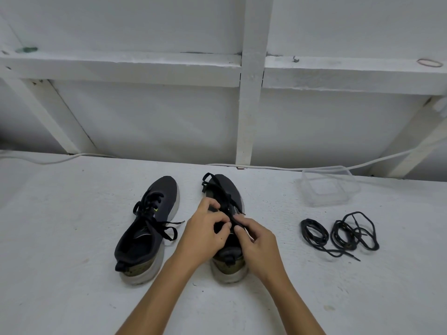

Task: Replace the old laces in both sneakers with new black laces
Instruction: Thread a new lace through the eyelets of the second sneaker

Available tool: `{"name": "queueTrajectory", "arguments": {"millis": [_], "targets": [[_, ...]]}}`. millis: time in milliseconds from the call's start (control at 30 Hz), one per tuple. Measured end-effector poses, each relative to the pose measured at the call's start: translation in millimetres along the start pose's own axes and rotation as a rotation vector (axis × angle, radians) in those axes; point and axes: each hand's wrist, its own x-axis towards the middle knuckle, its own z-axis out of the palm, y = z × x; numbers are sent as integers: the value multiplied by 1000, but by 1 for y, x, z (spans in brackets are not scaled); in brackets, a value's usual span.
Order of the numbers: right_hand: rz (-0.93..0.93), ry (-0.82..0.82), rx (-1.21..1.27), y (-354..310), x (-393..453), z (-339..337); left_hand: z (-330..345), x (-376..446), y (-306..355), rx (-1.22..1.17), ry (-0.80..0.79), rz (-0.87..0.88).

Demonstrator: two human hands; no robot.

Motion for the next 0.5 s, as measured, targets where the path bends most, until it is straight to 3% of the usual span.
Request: {"name": "queueTrajectory", "arguments": {"millis": [267, 500], "targets": [[-7, 4, -30, 3, 3, -3, 7, -2, 0, -26, 52, 3], [-13, 6, -59, 1, 2, -1, -4, 6, -5, -10, -65, 54]]}}
